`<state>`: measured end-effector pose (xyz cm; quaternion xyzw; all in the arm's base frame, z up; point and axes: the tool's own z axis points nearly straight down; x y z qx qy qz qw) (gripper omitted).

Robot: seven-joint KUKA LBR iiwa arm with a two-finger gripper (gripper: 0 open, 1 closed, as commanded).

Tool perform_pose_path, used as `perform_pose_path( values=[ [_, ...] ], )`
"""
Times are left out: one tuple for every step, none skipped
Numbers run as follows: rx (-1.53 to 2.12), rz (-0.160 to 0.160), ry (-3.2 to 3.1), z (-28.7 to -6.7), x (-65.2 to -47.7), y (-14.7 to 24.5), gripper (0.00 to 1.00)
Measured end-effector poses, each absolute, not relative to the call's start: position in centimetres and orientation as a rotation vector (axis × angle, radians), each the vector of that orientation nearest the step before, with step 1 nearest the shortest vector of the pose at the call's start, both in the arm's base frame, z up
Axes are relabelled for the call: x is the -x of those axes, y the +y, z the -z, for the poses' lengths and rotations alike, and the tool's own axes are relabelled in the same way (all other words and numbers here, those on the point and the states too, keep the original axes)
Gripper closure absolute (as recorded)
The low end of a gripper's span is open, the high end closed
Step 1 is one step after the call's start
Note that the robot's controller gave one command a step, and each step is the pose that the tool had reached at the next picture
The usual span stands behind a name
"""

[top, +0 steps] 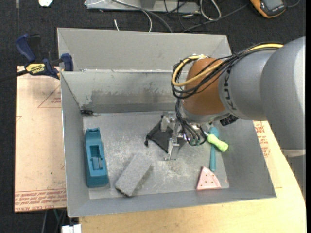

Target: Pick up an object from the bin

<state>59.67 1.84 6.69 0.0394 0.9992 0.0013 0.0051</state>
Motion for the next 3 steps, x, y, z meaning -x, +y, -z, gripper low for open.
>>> perform_pose_path(
  values=[
    [-0.21, -0.009, 3.12, -7.1, -59.7, 1.9, 1.0],
    [-0.232, -0.01, 3.118, -7.1, -59.7, 1.9, 1.0],
    [-0.235, -0.009, 3.127, -9.7, -59.3, 1.9, 1.0]
  ],
)
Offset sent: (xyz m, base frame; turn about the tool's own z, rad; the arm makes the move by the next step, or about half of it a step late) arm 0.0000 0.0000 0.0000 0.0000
